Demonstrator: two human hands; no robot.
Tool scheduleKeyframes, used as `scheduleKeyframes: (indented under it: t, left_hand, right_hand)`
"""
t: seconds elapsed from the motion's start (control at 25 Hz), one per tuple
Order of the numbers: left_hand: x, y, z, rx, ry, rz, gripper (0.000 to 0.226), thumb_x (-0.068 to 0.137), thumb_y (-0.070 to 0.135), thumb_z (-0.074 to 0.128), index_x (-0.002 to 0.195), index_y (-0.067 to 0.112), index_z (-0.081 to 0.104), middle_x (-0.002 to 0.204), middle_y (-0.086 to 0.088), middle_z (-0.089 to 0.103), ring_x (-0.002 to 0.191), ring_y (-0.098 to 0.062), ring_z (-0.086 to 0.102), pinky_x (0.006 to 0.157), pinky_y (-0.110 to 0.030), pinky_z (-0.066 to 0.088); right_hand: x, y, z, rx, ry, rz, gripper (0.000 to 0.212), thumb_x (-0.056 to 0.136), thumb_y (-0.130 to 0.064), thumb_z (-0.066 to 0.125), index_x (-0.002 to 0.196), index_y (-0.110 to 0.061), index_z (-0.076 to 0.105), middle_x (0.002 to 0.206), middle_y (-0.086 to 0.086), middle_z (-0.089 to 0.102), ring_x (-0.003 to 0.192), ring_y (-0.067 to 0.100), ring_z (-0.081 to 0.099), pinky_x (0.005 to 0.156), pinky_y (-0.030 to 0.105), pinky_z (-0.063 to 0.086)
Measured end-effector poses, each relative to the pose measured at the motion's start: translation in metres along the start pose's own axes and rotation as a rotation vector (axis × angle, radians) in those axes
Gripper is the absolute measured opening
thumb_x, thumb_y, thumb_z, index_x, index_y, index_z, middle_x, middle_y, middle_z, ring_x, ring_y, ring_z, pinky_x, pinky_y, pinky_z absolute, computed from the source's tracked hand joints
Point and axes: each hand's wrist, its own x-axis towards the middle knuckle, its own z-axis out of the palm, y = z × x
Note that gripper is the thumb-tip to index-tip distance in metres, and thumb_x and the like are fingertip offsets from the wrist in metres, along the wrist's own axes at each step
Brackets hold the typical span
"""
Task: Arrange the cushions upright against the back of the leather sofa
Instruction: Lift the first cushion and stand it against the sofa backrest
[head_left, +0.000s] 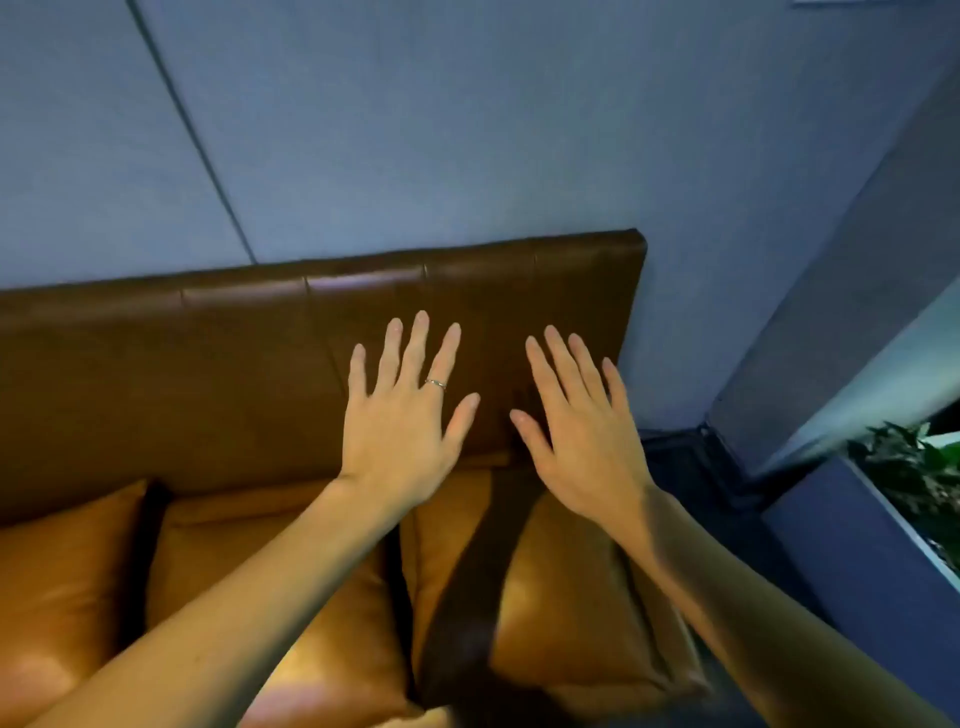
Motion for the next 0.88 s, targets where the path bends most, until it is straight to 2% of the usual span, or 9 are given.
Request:
scheduleKeyframes:
  t: [0.32,0.48,0.6,0.68,0.76,0.88]
  left_hand:
    - [-0.054,0.026,0.178,-0.167,-0.530,-0.253,0.068,0.101,0.058,0.026,0.159,0.030,0.003,0.169,-0.005,0.000,0.154,-0.028,-0.003,0.120,-0.057,0.009]
    - [-0.077,0.026,0.252,-0.282,-0.675,-0.457,0.069,0.101,0.054,0.035,0.159,0.029,0.007,0.169,-0.006,0.000,0.153,-0.032,0.000,0.116,-0.061,0.013]
    - [-0.088,0.014,0.306,-0.414,-0.741,-0.693,0.079,0.097,0.059,0.043,0.159,0.025,0.009,0.168,-0.011,0.004,0.152,-0.037,0.008,0.117,-0.058,0.020]
    - [-0.094,0.001,0.333,-0.569,-0.754,-0.917,0.099,0.083,0.072,0.050,0.159,0.026,0.006,0.167,-0.014,0.009,0.150,-0.038,0.017,0.117,-0.052,0.026]
    - [-0.101,-0.011,0.351,-0.751,-0.723,-1.124,0.117,0.067,0.082,0.054,0.158,0.033,0.000,0.167,-0.011,0.013,0.149,-0.039,0.022,0.117,-0.051,0.028]
    - [-0.102,-0.029,0.366,-1.002,-0.600,-1.301,0.115,0.072,0.071,0.070,0.158,0.034,0.003,0.164,-0.004,0.025,0.146,-0.034,0.030,0.117,-0.051,0.029]
  right_hand:
    - [-0.079,0.086,0.154,-0.044,-0.457,0.170,0.072,0.100,-0.055,0.033,0.160,-0.025,0.007,0.169,0.009,0.011,0.155,0.032,0.013,0.119,0.058,0.015]
    - [-0.103,0.109,0.223,0.013,-0.637,0.298,0.074,0.099,-0.059,0.031,0.159,-0.030,0.000,0.169,0.008,0.004,0.154,0.035,0.007,0.116,0.064,0.017]
    - [-0.110,0.128,0.262,0.164,-0.724,0.540,0.074,0.099,-0.060,0.034,0.159,-0.033,-0.001,0.170,0.006,0.000,0.153,0.037,0.005,0.115,0.068,0.015]
    - [-0.108,0.140,0.278,0.313,-0.717,0.713,0.076,0.099,-0.061,0.038,0.159,-0.037,-0.002,0.170,0.004,-0.004,0.153,0.038,0.001,0.116,0.068,0.012]
    - [-0.105,0.154,0.292,0.466,-0.644,0.865,0.082,0.095,-0.063,0.047,0.158,-0.042,-0.002,0.170,0.003,-0.004,0.153,0.039,0.002,0.118,0.066,0.013]
    - [-0.095,0.174,0.302,0.815,-0.456,1.163,0.098,0.086,-0.058,0.067,0.159,-0.038,0.004,0.166,0.009,0.016,0.148,0.041,0.024,0.117,0.059,0.024]
